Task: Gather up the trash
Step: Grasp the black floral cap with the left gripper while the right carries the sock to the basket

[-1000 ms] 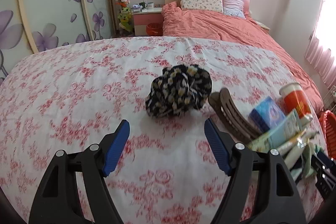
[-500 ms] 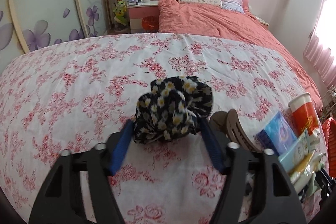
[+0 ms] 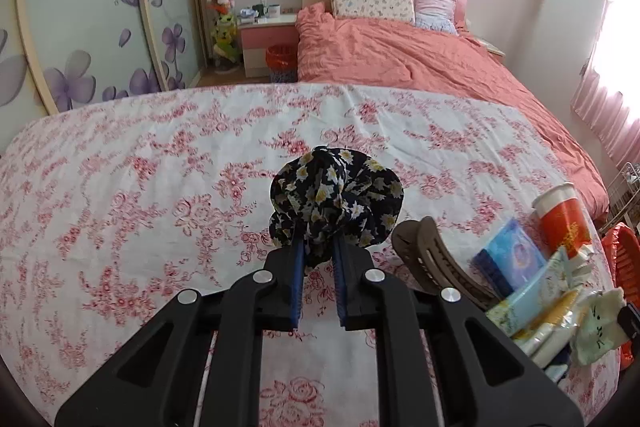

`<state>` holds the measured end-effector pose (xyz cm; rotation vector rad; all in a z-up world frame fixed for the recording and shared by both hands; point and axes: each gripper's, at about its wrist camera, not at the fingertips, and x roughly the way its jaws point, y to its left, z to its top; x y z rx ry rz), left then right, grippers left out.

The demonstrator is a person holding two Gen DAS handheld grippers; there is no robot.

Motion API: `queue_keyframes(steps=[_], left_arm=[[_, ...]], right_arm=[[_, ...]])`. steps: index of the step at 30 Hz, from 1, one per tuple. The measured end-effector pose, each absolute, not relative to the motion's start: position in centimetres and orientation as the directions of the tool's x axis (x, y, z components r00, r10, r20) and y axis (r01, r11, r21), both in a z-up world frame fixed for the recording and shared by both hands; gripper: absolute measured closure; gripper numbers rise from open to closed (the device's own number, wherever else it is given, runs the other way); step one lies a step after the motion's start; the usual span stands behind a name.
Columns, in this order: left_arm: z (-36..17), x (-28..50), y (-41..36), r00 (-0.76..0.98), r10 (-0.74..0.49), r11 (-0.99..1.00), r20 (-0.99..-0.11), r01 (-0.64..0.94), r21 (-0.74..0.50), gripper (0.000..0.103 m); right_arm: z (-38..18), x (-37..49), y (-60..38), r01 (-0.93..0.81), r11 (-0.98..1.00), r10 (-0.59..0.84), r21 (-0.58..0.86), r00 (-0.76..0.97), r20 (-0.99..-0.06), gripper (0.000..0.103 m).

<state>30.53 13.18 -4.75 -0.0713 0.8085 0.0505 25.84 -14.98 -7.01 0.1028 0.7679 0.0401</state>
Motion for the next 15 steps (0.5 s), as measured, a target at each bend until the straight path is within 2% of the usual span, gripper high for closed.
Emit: queue_keyframes(steps=[15], left_arm=[[-0.4, 26.7, 11.4, 0.742, 0.009, 0.999, -0.670, -0.036, -0.027, 0.090]], right_arm=[[-2.2, 22.1, -16.2, -0.006, 0.989, 0.091, 0.146, 0.805, -0.586, 0.098]])
